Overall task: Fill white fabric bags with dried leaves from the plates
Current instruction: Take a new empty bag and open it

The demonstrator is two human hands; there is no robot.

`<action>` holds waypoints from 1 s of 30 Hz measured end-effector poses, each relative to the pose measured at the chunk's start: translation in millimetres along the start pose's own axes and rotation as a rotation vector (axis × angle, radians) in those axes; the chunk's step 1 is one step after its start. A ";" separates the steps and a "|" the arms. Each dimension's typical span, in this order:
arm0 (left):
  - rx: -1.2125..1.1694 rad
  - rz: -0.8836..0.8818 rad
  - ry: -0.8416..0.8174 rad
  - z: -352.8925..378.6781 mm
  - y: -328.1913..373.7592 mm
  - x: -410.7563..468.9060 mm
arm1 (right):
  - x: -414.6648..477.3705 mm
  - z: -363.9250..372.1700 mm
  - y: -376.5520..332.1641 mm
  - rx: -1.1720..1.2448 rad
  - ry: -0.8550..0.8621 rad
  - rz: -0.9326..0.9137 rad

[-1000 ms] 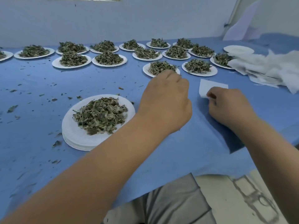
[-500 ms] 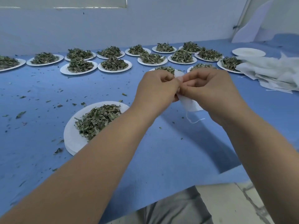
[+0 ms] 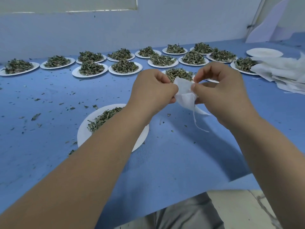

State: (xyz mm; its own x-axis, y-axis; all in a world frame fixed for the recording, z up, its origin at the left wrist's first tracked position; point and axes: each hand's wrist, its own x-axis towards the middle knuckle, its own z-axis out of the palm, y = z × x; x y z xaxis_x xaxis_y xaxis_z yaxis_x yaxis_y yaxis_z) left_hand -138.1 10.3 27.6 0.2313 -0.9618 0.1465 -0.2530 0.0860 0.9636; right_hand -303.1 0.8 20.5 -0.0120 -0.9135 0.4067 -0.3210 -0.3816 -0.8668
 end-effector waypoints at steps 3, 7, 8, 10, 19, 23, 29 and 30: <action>0.277 0.183 0.080 -2.4 3.1 -2.5 | -2.4 0.0 -5.1 -0.476 -0.032 -0.300; 0.408 0.426 0.037 3.9 15.2 -12.2 | -1.6 6.9 -12.5 -0.654 -0.181 -0.313; 0.414 0.465 0.010 3.9 18.2 -14.2 | 0.0 7.6 -15.1 -0.630 -0.211 -0.296; 0.423 0.518 -0.020 -0.2 23.7 -17.0 | 4.2 7.3 -20.4 -0.616 -0.222 -0.277; 0.729 0.661 -0.226 -66.8 32.7 0.3 | 31.4 30.4 -80.3 -0.342 -0.246 -0.291; 0.708 0.654 0.124 -88.8 29.8 8.5 | 33.2 66.7 -108.0 -0.160 -0.369 -0.277; 0.814 0.520 0.193 -146.6 13.3 0.3 | 23.2 123.2 -114.2 -0.104 -0.477 -0.202; 0.856 0.518 0.200 -155.6 9.3 -2.2 | 21.2 131.5 -114.4 -0.106 -0.478 -0.194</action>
State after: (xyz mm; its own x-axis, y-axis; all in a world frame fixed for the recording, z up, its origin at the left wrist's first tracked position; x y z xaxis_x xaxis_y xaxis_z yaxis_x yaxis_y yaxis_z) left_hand 5.2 53.6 71.0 0.0350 -0.7914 0.6103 -0.9353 0.1891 0.2990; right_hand -142.2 6.5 90.3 0.4825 -0.7993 0.3581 -0.3691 -0.5564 -0.7445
